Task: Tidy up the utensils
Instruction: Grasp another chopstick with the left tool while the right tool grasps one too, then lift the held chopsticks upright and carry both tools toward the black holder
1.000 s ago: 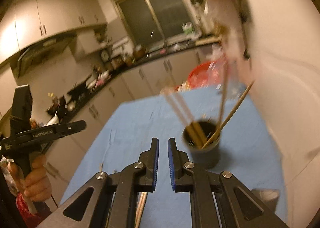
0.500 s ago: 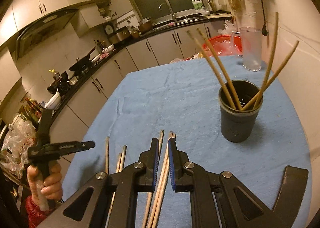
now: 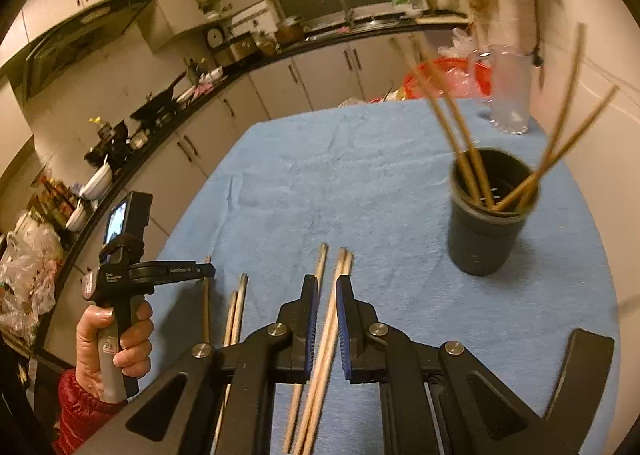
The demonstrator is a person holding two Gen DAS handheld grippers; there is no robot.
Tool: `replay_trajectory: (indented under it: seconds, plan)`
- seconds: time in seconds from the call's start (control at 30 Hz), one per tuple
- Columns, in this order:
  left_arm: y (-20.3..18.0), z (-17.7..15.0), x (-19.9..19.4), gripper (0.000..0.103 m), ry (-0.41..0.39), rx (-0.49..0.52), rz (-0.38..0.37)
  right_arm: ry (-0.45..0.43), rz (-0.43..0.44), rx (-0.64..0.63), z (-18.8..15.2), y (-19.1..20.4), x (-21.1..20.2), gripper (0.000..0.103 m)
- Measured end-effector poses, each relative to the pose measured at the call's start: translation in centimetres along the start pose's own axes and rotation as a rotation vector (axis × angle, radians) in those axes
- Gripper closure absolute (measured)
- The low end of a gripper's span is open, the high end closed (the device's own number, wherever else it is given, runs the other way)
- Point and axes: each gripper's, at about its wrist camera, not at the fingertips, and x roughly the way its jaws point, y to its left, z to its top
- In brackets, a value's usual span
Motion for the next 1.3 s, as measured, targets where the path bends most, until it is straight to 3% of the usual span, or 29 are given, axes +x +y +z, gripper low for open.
replay_trajectory:
  seconds: [0.37,0.77,0.9,1.0,1.3]
  plan:
    - [2.5,-2.5,-1.3,0.093,-0.002,0.051,-0.025,0.278,0.024,0.045,3.0,0.9,11.6,0.092]
    - [1.6,-1.9,-1.0,0.092,-0.009,0.082,-0.013,0.376,-0.114,0.009,4.1,0.7,17.5,0.091]
    - [1.1,-1.1,-0.6,0.093,-0.015,0.091,-0.012,0.358,-0.132,-0.076,4.0,2.6,18.0,0.091]
    - [0.9,-1.0,-0.6,0.094,-0.006,0.089,-0.082,0.344,-0.082,-0.089,3.9,3.3,17.8,0.095]
    - [1.0,-1.5,-7.3,0.095,-0.177,0.1,-0.129,0.057,0.053,-0.105,5.1,5.0,7.3,0.095]
